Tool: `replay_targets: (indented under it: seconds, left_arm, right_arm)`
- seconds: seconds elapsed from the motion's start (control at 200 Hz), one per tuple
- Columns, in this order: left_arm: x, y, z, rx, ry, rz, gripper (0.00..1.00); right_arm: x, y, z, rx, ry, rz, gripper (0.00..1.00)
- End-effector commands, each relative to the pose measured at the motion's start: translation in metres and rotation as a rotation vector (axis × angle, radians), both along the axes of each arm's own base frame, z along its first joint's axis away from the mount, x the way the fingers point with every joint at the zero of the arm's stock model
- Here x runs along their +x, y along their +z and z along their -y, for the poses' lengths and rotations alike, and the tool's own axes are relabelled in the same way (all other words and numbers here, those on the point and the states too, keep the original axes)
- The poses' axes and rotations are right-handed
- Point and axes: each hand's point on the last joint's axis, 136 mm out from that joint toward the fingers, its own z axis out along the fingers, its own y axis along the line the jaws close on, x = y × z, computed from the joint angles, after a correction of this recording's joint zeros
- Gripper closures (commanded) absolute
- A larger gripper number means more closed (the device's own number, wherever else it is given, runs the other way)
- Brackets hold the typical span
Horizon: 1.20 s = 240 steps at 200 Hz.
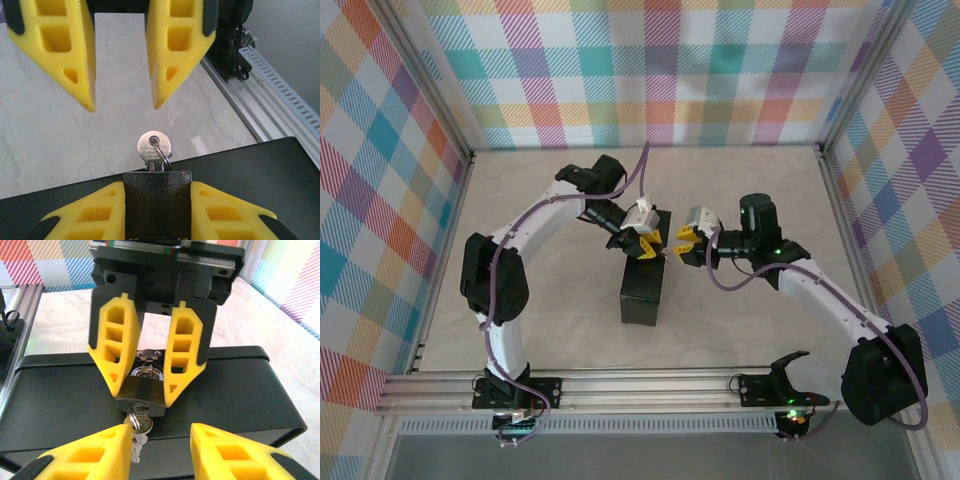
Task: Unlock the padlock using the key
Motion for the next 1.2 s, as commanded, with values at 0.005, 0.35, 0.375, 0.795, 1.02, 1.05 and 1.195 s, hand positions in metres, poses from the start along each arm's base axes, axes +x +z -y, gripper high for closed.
replay_targets:
  seconds: [0.005, 0.35, 0.375, 0.795, 1.02, 1.05, 1.195]
  left_arm:
    - [-0.004, 0.031, 0.003, -0.109, -0.033, -0.009, 0.85]
    - [-0.006, 0.037, 0.004, -0.128, -0.042, -0.013, 0.85]
    - [-0.006, 0.037, 0.004, -0.128, -0.042, -0.014, 0.85]
    - [-0.008, 0.041, 0.005, -0.148, -0.052, -0.019, 0.85]
    - [-0.008, 0.039, 0.005, -0.144, -0.052, -0.023, 0.85]
    - [-0.008, 0.04, 0.005, -0.144, -0.053, -0.023, 0.85]
    - [-0.007, 0.037, 0.004, -0.137, -0.051, -0.027, 0.85]
  right_arm:
    - [-0.014, 0.003, -0.003, -0.002, 0.064, 0.037, 0.63]
    - [-0.016, -0.004, -0.013, -0.016, 0.082, 0.033, 0.65]
    - [-0.017, -0.005, -0.013, -0.017, 0.084, 0.031, 0.65]
    - [-0.013, -0.014, -0.018, -0.046, 0.088, 0.031, 0.72]
    - [-0.01, -0.009, -0.022, -0.041, 0.089, 0.038, 0.75]
    - [-0.009, -0.008, -0.022, -0.04, 0.083, 0.041, 0.75]
    - [0.0, -0.004, -0.019, -0.043, 0.023, 0.073, 0.73]
